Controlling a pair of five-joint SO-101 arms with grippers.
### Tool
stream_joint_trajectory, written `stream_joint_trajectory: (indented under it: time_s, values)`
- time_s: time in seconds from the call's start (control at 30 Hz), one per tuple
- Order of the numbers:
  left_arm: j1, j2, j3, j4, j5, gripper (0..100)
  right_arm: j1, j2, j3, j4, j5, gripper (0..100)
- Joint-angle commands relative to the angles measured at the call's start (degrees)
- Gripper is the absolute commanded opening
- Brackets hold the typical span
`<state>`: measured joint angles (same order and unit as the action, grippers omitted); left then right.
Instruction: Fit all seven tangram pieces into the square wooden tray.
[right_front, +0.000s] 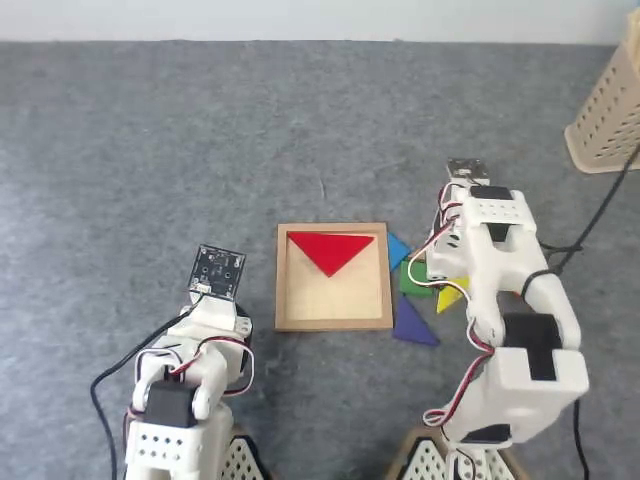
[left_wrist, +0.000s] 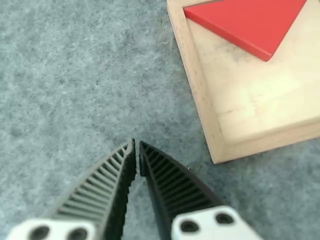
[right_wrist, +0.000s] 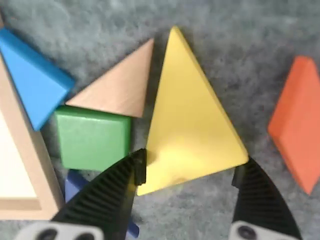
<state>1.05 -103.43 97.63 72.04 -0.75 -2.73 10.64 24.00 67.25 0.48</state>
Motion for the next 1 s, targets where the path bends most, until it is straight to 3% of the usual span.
stream_joint_trajectory:
  time_s: [0.0, 0.23, 0.4, 0.63, 0.97]
  values:
    - [-0.09, -1.23, -1.1, 0.35, 0.35, 1, 0.57, 0.66, -0.53, -1.45, -0.53, 26.3]
    - [-0.09, -1.23, -1.1, 0.35, 0.35, 1, 0.57, 1.45, -0.62, -2.15, -0.53, 25.2]
    - [-0.09, -1.23, -1.1, 0.35, 0.35, 1, 0.92, 0.48, -1.05, -1.98, -0.09, 17.9]
    - [-0.09, -1.23, -1.1, 0.35, 0.35, 1, 0.92, -1.36, -6.07, 3.91, 4.31, 28.9]
    - [-0.09, -1.23, -1.1, 0.35, 0.35, 1, 0.66, 6.02, -14.33, 4.09, 6.51, 29.3]
